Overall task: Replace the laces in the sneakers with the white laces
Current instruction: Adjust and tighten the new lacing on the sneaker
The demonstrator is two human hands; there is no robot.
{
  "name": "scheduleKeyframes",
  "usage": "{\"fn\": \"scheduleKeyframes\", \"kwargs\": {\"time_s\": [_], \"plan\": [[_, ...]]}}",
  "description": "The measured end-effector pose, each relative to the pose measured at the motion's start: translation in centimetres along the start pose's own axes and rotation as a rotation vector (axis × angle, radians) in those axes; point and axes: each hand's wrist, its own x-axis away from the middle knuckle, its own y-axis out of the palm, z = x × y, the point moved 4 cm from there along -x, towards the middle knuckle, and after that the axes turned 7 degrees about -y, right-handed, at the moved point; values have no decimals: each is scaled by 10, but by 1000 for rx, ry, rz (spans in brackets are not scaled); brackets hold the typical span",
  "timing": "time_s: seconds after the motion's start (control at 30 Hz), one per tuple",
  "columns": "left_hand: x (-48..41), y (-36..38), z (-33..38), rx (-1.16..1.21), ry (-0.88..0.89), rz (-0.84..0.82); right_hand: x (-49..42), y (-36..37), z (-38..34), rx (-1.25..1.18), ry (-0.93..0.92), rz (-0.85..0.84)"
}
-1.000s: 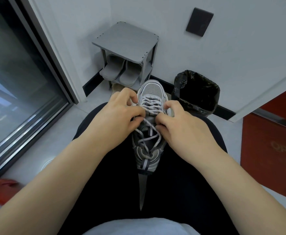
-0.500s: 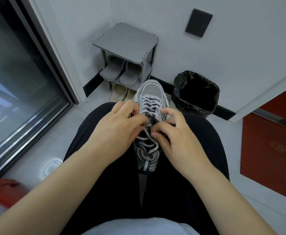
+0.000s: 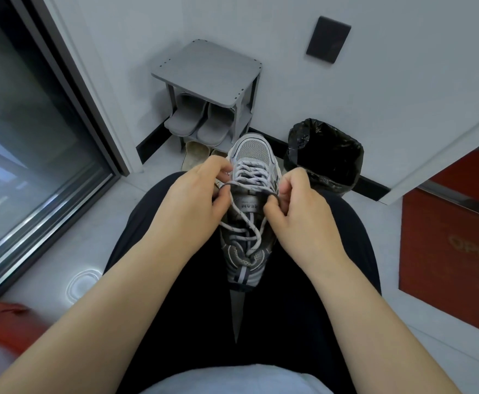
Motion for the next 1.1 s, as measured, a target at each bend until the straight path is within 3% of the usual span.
{"fn": "scheduleKeyframes", "kwargs": {"time_s": [0.37, 0.53, 0.67, 0.87, 1.1], "plan": [[6, 0, 7, -87, 67, -81, 15, 3, -10, -105, -60, -74], [7, -5, 5, -320, 5, -22, 17, 3, 3, -18, 43, -83], [6, -2, 8, -354, 95, -54, 16, 0, 2, -89, 86, -50], [5, 5, 13, -290, 127, -92, 9, 14, 1, 117, 25, -166], [-28, 26, 18, -177, -60, -105, 6, 13, 24, -263, 234, -251]]}}
